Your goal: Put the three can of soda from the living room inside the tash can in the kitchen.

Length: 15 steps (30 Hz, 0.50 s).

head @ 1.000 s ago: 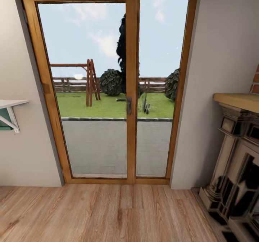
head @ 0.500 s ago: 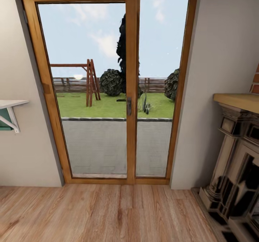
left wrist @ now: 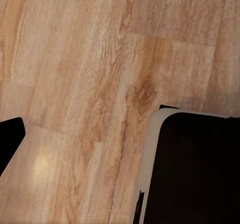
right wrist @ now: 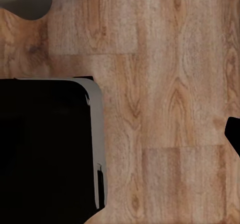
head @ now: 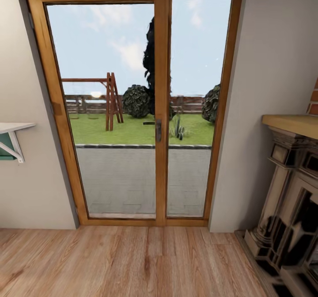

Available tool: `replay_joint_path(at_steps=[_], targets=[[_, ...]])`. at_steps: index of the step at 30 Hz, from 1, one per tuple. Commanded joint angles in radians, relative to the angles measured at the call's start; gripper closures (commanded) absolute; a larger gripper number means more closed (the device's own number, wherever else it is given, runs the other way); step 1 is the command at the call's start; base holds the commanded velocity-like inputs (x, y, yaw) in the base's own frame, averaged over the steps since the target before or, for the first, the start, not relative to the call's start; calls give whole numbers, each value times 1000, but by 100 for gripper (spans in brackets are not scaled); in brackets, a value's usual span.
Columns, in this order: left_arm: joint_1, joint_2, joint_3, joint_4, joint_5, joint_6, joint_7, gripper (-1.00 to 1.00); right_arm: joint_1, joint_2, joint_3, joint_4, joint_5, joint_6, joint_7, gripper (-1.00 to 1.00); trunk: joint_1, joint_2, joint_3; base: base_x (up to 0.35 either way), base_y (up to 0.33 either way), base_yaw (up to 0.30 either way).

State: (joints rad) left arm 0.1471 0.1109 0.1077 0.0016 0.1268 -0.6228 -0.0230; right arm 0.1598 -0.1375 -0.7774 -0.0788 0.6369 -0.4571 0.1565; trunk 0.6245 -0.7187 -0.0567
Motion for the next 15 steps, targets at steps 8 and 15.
replay_joint_path(at_steps=[8,15], targets=[[-4,0,0,-3,2,0,-1,-100,0,1,1,6,0,0,0,-100,0,0,0,0,0,0],[-4,0,0,-3,2,-1,-2,-100,0,2,1,12,0,0,1,-100,0,0,0,0,0,0]])
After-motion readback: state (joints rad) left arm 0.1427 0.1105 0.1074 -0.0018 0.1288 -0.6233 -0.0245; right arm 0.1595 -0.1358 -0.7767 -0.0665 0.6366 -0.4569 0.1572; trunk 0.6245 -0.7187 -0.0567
